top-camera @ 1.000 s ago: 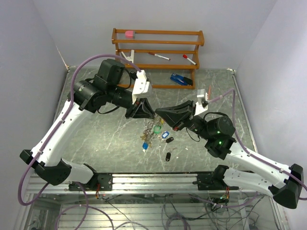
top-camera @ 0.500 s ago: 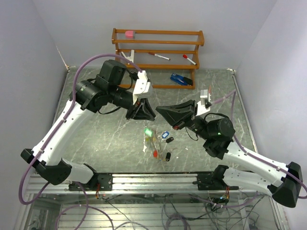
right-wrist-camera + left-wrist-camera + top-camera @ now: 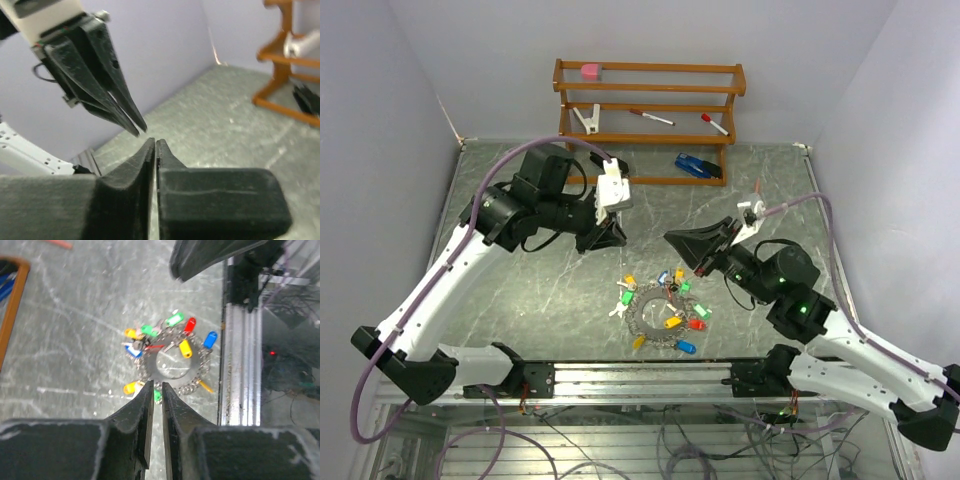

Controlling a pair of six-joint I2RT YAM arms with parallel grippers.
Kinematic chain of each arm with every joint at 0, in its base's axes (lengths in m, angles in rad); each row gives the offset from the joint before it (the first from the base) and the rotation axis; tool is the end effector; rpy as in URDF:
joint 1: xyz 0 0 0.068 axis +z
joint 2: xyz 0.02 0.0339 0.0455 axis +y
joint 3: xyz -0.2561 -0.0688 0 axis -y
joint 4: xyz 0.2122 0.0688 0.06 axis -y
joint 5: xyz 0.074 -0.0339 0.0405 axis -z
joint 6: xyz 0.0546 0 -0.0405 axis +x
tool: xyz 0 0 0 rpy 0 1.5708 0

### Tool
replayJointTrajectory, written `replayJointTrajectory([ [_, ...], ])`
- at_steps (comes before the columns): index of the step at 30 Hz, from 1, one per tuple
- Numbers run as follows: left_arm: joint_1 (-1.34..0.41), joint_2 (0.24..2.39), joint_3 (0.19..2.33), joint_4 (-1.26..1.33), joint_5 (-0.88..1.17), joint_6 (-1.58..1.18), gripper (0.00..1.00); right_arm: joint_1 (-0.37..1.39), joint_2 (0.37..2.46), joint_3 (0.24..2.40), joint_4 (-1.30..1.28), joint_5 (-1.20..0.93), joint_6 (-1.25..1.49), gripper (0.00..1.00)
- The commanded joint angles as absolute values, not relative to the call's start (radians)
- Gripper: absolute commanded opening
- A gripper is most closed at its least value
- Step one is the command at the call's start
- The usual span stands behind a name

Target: Put the keys on the keyring

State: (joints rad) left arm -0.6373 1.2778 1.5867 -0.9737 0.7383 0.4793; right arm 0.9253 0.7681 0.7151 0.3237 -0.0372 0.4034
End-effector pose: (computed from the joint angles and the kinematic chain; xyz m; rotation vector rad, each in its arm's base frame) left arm 0.1549 -0.1604 0.4098 1.4755 1.6016 -0.9076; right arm 0.1035 0.1408 0.3745 -0.3919 1.3357 1.1489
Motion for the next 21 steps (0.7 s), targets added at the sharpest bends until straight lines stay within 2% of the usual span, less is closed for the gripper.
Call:
replayJointTrajectory([
  [1,-0.601,1.230,1.512,-0.844,0.576,0.376,0.24,0.920,0.753,0.785,-0.099,0.172,0.417,0.17],
  [4,-0.579,1.248,1.500,-0.826,0.513,0.353,0.29,0.904,0.837,0.865,-0.357,0.294,0.484,0.53],
  [5,-0.576,1.256,1.500,-0.824,0.507,0.345,0.31,0.892,0.868,0.899,-0.420,0.312,0.506,0.55],
  [8,-0.574,1.280,1.500,-0.819,0.494,0.323,0.34,0.810,0.962,0.931,-0.560,0.277,0.542,0.57],
  [13,-0.573,1.279,1.456,-0.791,0.459,0.303,0.37,0.611,1.030,0.872,-0.650,0.038,0.579,0.57],
  [18,-0.574,1.291,1.409,-0.803,0.405,0.318,0.37,0.594,1.080,0.761,-0.595,-0.115,0.626,0.61],
  [21,-0.571,1.293,1.356,-0.802,0.344,0.308,0.36,0.608,1.143,0.724,-0.517,-0.198,0.633,0.59],
])
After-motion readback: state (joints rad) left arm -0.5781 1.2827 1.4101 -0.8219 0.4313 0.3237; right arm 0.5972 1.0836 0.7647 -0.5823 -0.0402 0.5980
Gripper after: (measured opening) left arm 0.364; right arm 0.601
